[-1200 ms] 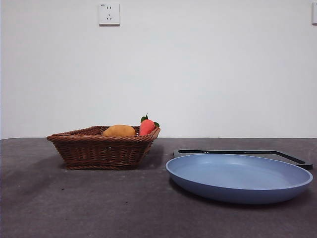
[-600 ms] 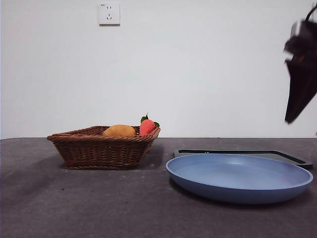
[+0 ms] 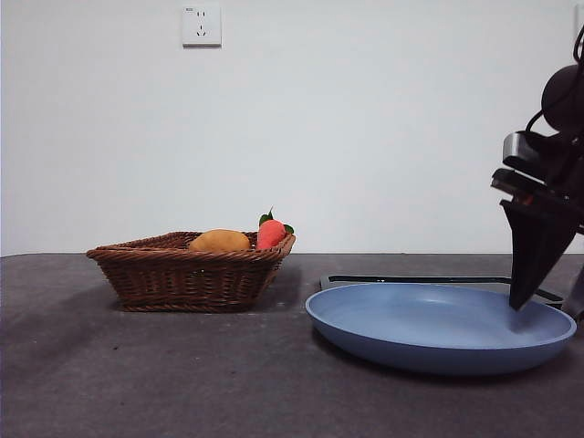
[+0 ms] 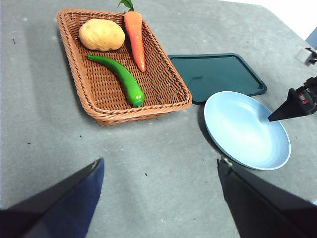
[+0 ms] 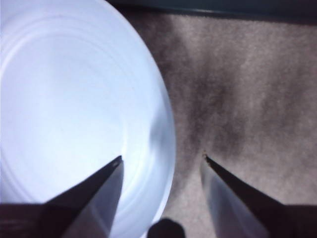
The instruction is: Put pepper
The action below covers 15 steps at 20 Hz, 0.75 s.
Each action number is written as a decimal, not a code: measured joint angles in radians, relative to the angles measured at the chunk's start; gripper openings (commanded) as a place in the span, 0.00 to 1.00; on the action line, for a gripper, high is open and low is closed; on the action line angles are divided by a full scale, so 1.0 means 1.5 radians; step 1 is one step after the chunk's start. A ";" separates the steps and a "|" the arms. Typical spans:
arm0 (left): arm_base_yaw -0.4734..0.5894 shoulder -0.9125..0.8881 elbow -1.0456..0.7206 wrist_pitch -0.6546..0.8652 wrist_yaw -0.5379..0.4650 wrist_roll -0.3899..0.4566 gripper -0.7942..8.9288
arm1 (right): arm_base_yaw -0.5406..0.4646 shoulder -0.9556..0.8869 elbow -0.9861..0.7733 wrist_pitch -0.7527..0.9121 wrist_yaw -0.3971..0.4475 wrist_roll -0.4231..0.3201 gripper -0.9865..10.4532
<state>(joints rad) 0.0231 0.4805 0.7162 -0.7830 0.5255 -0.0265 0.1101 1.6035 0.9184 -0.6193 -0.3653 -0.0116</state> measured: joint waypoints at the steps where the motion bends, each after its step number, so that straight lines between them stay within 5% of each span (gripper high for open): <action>1: 0.000 0.000 0.000 0.000 0.000 0.000 0.49 | 0.000 0.005 0.000 0.001 0.000 0.000 0.24; 8: 0.000 0.000 0.000 0.000 0.000 0.000 0.49 | 0.001 0.009 0.000 0.006 0.000 0.005 0.09; 15: 0.000 0.004 0.000 0.000 0.000 0.000 0.49 | 0.000 0.008 0.000 0.004 -0.002 0.018 0.09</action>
<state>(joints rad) 0.0231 0.4870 0.7162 -0.7826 0.5259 -0.0265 0.1101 1.6161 0.9184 -0.6128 -0.3683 0.0158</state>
